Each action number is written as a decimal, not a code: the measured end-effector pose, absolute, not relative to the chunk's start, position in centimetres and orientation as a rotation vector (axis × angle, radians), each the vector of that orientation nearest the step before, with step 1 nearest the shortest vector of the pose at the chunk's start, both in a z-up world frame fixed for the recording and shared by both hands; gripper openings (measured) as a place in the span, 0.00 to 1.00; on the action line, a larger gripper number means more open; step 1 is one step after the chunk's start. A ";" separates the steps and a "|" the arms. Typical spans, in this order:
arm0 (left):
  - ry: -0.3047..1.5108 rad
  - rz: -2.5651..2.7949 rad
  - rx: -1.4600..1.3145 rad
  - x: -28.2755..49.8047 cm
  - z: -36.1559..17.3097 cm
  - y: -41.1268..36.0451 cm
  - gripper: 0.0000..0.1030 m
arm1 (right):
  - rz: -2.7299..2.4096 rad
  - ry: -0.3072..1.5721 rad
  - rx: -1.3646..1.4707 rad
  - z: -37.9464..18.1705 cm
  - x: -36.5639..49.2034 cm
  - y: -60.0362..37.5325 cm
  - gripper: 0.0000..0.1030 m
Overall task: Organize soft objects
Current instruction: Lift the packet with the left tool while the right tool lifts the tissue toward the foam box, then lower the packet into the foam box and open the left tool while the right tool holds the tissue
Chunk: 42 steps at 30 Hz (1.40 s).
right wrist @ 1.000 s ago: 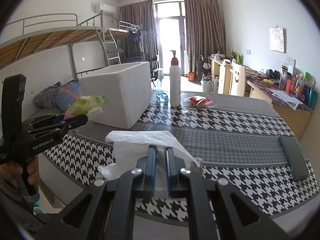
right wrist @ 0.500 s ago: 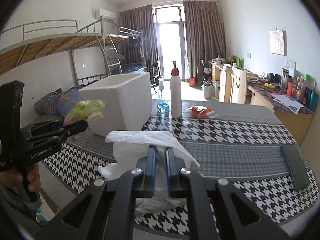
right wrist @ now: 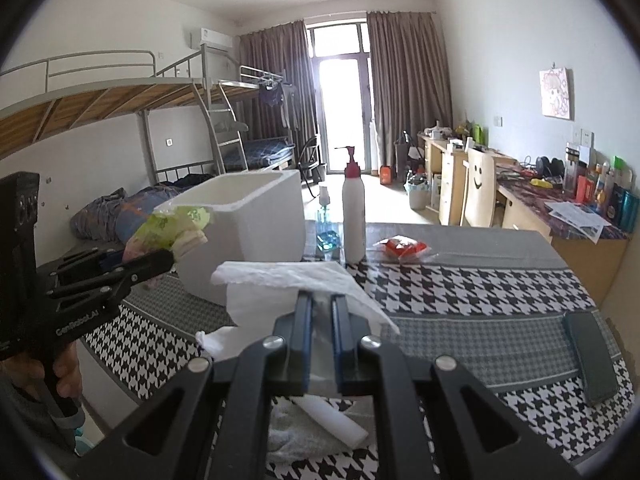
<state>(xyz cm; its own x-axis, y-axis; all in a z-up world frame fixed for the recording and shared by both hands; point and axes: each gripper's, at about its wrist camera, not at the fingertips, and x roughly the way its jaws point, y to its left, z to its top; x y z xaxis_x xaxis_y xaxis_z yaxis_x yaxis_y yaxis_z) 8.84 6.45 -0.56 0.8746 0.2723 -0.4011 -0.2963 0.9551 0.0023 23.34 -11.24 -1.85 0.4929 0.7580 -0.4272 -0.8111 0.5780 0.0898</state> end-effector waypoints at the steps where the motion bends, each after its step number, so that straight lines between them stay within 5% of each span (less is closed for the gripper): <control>1: 0.407 0.296 -0.060 8.9 -0.4 6.5 0.28 | 0.956 0.450 -0.128 -1.7 23.3 -11.1 0.11; 42: 0.316 0.398 -0.018 12.0 4.8 10.3 0.28 | 0.973 0.389 -0.106 3.7 26.4 -6.3 0.11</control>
<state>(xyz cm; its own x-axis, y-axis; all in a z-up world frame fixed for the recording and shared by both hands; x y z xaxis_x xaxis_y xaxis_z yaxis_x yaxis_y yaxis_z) 12.03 10.27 4.83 0.8735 0.3787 -0.3059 -0.3841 0.9222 0.0447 26.42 -6.29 3.71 0.5001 0.7840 -0.3677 -0.8214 0.5639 0.0853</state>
